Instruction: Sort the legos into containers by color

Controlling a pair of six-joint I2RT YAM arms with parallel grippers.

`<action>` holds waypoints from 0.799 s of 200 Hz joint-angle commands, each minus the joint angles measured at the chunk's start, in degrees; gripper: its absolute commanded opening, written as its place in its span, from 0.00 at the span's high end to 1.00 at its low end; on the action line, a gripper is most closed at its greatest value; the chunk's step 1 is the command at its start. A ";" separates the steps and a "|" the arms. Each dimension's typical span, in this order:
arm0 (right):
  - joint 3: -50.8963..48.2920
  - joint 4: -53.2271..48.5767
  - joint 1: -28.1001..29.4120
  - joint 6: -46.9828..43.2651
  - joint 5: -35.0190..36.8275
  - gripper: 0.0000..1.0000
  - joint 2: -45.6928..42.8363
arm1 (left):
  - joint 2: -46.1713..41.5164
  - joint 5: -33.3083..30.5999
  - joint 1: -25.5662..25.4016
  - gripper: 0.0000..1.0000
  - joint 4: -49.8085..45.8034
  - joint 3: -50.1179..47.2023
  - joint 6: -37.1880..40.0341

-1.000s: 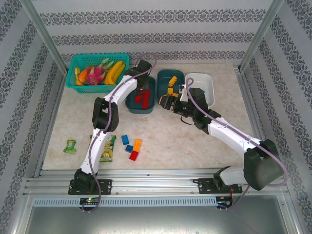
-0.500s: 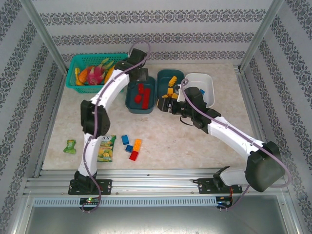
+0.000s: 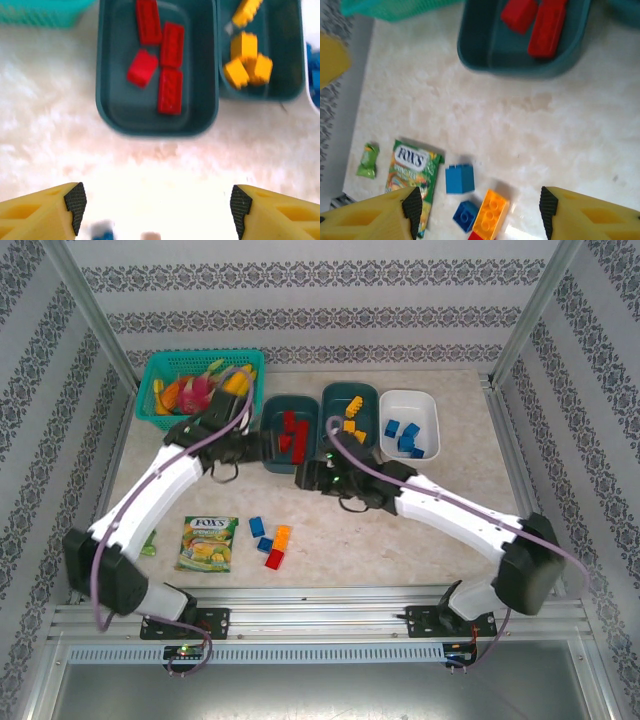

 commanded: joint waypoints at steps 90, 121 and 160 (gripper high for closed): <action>16.86 -16.40 10.88 30.24 1.21 0.35 28.27 | -44.53 16.44 -1.60 0.14 -15.99 -23.84 -7.67; 18.94 -17.41 10.97 32.78 1.14 0.35 31.87 | -46.70 16.66 -1.61 0.13 -17.93 -23.99 -7.36; 20.85 -18.17 11.05 35.27 1.04 0.43 34.11 | -47.06 16.95 -1.55 0.14 -17.89 -23.94 -7.76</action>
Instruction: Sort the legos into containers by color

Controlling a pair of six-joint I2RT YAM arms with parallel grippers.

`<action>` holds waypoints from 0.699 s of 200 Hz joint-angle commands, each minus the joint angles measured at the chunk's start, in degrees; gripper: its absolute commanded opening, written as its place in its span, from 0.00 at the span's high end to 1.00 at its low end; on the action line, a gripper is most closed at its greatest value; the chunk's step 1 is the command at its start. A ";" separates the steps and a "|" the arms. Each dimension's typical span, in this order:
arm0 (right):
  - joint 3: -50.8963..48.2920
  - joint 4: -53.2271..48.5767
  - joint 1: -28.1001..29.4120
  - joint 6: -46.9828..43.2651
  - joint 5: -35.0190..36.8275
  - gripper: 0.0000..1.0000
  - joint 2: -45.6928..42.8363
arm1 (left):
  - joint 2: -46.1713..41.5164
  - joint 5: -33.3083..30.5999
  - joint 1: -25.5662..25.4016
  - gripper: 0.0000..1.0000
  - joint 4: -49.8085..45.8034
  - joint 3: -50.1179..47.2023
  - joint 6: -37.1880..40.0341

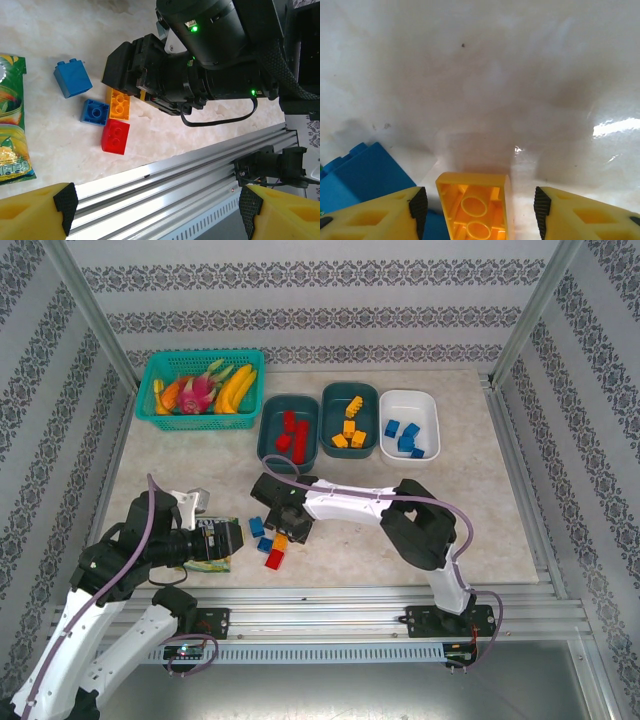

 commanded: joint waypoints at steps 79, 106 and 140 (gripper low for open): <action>3.74 -4.17 1.35 5.68 -1.81 0.54 5.23 | -0.78 0.80 -0.46 0.15 -2.61 -0.50 -0.92; 5.12 -5.66 0.79 4.30 0.75 0.64 4.73 | -0.80 0.70 -0.52 0.15 -1.97 -0.57 -1.45; 6.84 -8.69 -1.37 -0.27 6.24 0.69 1.71 | 0.30 3.54 -0.55 0.15 4.51 -2.44 -4.45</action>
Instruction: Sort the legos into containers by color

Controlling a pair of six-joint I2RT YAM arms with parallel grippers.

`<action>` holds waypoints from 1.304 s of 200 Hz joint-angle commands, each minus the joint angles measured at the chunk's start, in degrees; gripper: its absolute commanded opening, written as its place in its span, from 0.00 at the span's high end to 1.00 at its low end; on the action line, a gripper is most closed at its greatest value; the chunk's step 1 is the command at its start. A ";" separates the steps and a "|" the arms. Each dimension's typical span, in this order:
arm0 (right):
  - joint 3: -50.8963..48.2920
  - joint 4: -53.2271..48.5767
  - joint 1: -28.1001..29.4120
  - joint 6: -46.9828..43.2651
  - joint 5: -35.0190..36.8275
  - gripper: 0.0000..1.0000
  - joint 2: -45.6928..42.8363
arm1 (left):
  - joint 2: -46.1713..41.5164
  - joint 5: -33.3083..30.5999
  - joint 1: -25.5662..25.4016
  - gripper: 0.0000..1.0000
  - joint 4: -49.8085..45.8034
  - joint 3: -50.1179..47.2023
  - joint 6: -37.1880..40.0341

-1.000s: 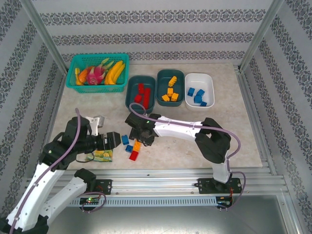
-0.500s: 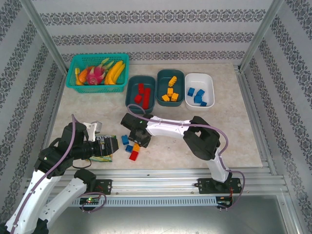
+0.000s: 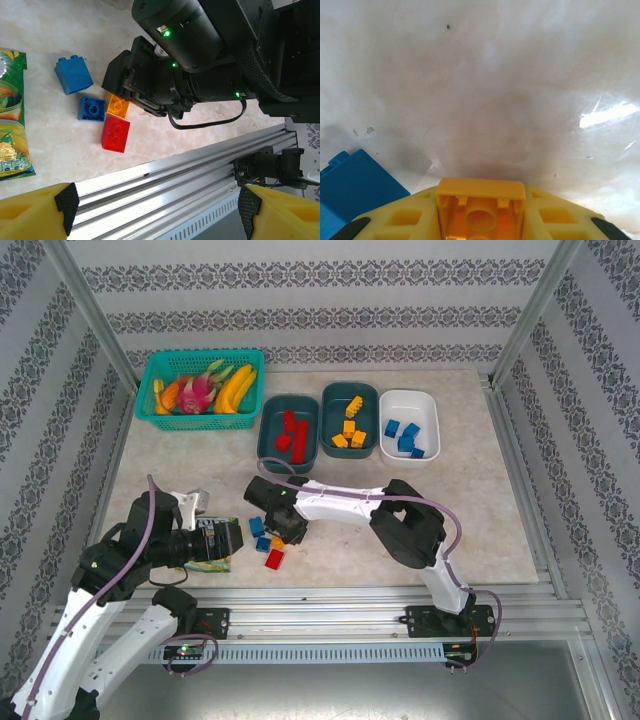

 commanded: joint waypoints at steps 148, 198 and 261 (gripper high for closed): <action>28.74 0.22 -32.99 -47.88 5.06 0.72 5.59 | 47.48 3.08 -0.30 0.15 35.87 17.85 -6.58; 48.31 -6.85 -37.77 -48.90 -1.93 0.72 21.93 | 59.16 2.58 0.70 0.16 37.38 27.14 -6.03; 56.43 -7.02 -40.33 -46.14 -7.86 0.67 30.33 | 64.19 3.30 1.61 0.16 35.59 32.19 -4.96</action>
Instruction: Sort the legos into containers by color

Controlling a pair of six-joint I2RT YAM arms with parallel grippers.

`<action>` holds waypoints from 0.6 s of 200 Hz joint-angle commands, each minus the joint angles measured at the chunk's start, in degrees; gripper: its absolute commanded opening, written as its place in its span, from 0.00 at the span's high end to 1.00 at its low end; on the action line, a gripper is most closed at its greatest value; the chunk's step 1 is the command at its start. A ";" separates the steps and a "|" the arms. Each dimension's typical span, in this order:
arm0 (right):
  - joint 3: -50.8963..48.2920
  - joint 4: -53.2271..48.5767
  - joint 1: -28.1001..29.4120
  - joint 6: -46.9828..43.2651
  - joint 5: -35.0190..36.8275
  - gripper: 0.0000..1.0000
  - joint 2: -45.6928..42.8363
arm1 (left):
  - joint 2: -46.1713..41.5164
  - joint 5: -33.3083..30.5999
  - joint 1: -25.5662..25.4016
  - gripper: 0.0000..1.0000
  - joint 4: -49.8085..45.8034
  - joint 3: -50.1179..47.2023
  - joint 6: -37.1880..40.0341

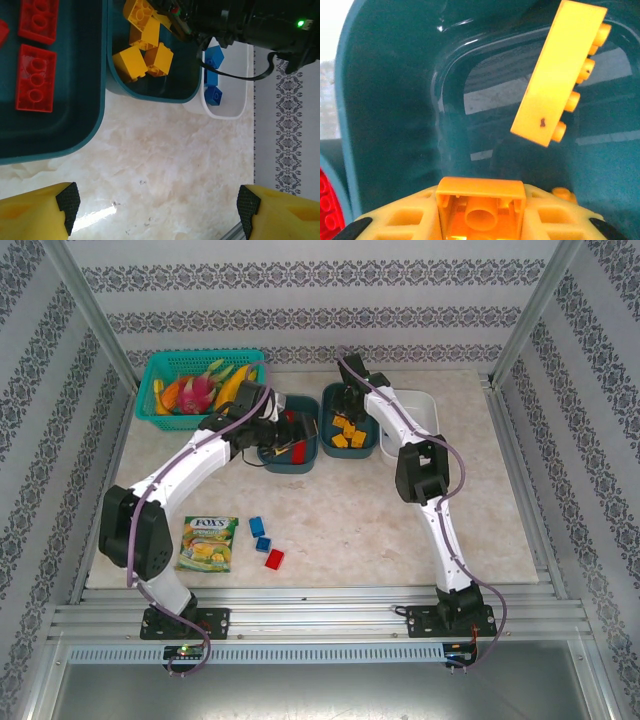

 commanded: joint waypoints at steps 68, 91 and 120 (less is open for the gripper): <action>3.66 -3.69 0.24 0.39 -3.06 0.47 -2.24 | -2.39 0.73 2.53 0.16 -0.70 -0.33 2.10; 0.19 -3.53 1.61 -1.11 -0.85 0.48 -7.88 | -6.52 -0.67 2.96 0.17 -1.35 -3.46 2.07; -14.95 2.59 6.70 -2.55 0.43 0.49 -19.80 | -15.81 -5.66 3.38 0.17 -5.85 -9.35 2.39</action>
